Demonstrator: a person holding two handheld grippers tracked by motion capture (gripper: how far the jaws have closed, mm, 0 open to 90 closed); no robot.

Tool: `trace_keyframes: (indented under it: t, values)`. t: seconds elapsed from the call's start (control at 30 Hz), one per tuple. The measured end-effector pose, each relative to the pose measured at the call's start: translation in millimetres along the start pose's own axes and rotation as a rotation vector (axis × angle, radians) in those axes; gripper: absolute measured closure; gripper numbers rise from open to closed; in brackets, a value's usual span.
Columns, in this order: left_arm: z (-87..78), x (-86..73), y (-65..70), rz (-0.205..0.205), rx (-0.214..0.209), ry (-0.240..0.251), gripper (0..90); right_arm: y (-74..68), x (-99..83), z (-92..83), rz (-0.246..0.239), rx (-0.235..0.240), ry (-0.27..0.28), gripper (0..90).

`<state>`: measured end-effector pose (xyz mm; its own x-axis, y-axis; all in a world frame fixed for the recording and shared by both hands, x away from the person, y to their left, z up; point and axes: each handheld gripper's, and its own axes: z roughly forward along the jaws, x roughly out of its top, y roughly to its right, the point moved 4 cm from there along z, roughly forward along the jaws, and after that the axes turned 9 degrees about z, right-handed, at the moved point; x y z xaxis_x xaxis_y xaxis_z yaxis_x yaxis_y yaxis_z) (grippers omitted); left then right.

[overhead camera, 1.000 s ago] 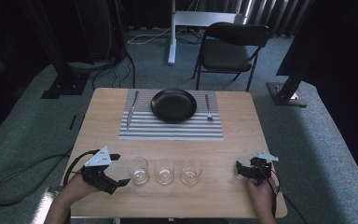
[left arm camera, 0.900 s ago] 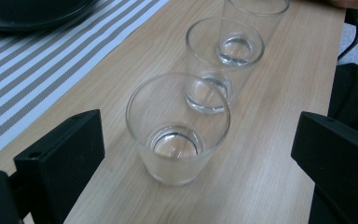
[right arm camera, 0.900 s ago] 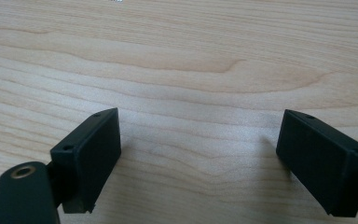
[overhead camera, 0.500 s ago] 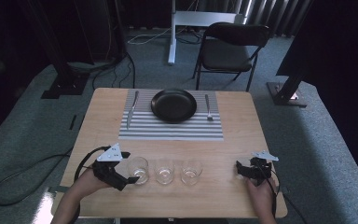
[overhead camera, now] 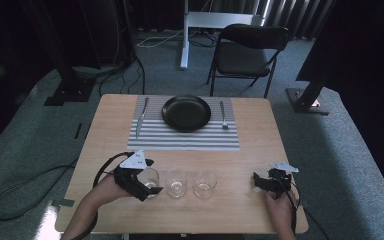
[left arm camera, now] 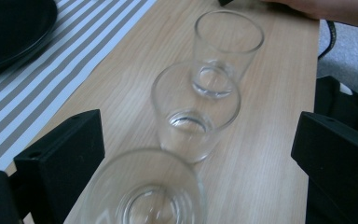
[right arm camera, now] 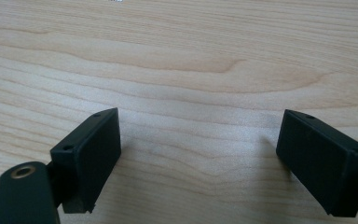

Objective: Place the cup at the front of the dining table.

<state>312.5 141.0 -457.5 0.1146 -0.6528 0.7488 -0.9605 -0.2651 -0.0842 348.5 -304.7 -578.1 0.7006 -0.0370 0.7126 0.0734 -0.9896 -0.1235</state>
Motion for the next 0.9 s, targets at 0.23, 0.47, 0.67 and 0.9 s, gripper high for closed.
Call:
trace_keyframes:
  t: [0.23, 0.47, 0.67, 0.9]
  values:
    - [21.3, 11.7, 3.9, 0.022, -0.038, -0.032, 2.9, 0.0, 0.0, 0.0, 0.0, 0.0, 0.0, 13.2]
    - [35.6, 27.8, 2.8, 0.049, -0.062, -0.041, 2.9, 0.0, 0.0, 0.0, 0.001, 0.001, 0.0, 13.1]
    - [41.4, 34.8, 2.5, 0.054, -0.071, -0.05, 2.9, 0.0, 0.0, 0.0, 0.0, 0.001, 0.0, 13.1]
    - [49.4, 41.6, 3.5, 0.069, -0.081, -0.077, 2.9, 0.1, 0.0, 0.0, 0.0, 0.001, 0.0, 13.2]
